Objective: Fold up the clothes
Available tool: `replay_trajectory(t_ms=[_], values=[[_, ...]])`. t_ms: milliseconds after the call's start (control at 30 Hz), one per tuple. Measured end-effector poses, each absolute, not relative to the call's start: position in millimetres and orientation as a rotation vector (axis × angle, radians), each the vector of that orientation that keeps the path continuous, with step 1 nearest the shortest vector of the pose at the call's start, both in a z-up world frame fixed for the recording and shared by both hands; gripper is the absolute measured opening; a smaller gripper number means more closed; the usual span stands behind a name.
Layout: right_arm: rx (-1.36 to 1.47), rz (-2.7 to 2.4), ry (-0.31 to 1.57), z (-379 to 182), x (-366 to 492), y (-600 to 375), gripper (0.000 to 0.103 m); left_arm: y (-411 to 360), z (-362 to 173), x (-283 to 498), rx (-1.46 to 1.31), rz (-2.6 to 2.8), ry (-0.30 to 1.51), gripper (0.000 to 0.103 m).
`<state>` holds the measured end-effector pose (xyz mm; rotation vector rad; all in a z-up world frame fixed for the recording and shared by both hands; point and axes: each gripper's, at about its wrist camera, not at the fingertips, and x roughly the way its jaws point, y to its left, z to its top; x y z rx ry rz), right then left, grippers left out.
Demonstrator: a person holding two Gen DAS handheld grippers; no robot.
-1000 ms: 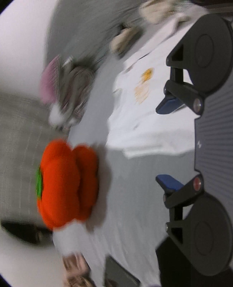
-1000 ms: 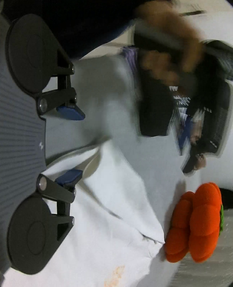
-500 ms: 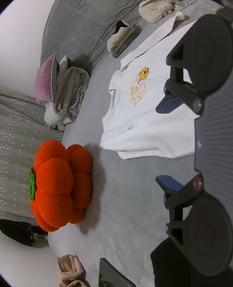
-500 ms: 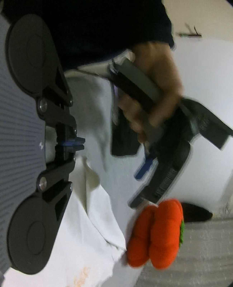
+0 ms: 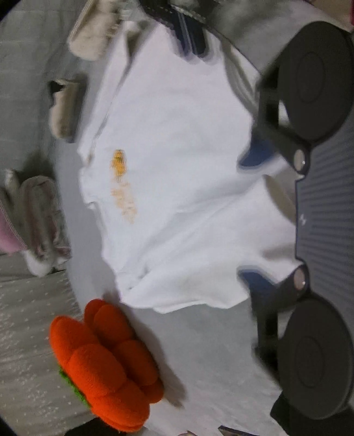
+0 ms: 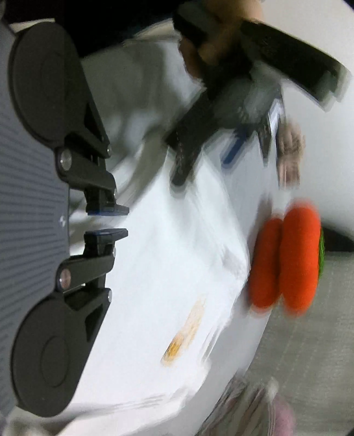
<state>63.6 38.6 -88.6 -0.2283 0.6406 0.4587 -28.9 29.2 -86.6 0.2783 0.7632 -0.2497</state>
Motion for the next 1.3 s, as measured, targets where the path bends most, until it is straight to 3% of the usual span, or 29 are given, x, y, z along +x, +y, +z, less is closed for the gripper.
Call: replay_trajectory(t_ms=[33,100,267,433,467,500,533,567,600,733,800,833,900,1033,1133,1167,1200,1233,1267,1300], values=[[-0.186,0.395,0.651,-86,58,17,0.043,35,-86,-26,0.243,-0.250,0.786,0.010],[-0.109,0.275,0.662,-82,47,-24,0.054,55,-72,-26,0.146,-0.241,0.749,0.006],[0.180,0.073,0.731,-91,52,-91,0.054,150,-41,-29,-0.316,-0.088,0.610,0.005],[0.267,0.041,0.805,-104,68,-95,0.054,238,-29,-22,-0.525,0.284,0.472,0.006],[0.271,0.049,0.807,-106,66,-97,0.054,261,-25,-22,-0.600,0.354,0.423,0.009],[0.275,0.060,0.808,-107,63,-99,0.055,277,-22,-23,-0.646,0.418,0.397,0.023],[0.279,0.070,0.809,-108,60,-101,0.047,292,-21,-24,-0.690,0.476,0.373,0.036],[0.292,0.075,0.804,-106,56,-111,0.034,301,-20,-28,-0.725,0.498,0.370,0.060],[0.308,0.079,0.799,-103,52,-122,0.005,302,-20,-35,-0.764,0.474,0.366,0.064],[0.345,0.055,0.773,-91,45,-131,0.006,264,-17,-55,-0.741,0.273,0.429,0.075],[0.322,0.035,0.787,-92,46,-121,0.013,224,-21,-56,-0.679,0.172,0.511,0.082],[0.304,0.027,0.791,-91,46,-117,0.020,204,-28,-54,-0.654,0.117,0.577,0.082],[0.283,0.015,0.793,-93,46,-113,0.020,171,-49,-54,-0.640,0.053,0.706,0.082],[0.387,0.018,0.791,-96,42,-126,0.020,129,-87,-59,-0.614,0.004,0.878,0.078],[0.440,0.020,0.804,-99,40,-132,0.020,107,-92,-61,-0.526,0.030,0.883,0.077],[0.434,0.022,0.805,-99,39,-131,0.021,104,-89,-60,-0.509,0.023,0.871,0.064],[0.424,0.024,0.806,-100,39,-129,0.022,101,-90,-59,-0.499,0.009,0.876,0.035],[0.405,0.028,0.804,-100,39,-125,0.022,99,-90,-57,-0.488,-0.004,0.880,0.016],[0.381,0.032,0.801,-101,39,-121,0.022,97,-90,-57,-0.480,-0.016,0.882,0.004],[0.352,0.037,0.795,-101,39,-117,0.018,97,-89,-60,-0.488,-0.017,0.870,0.003]])
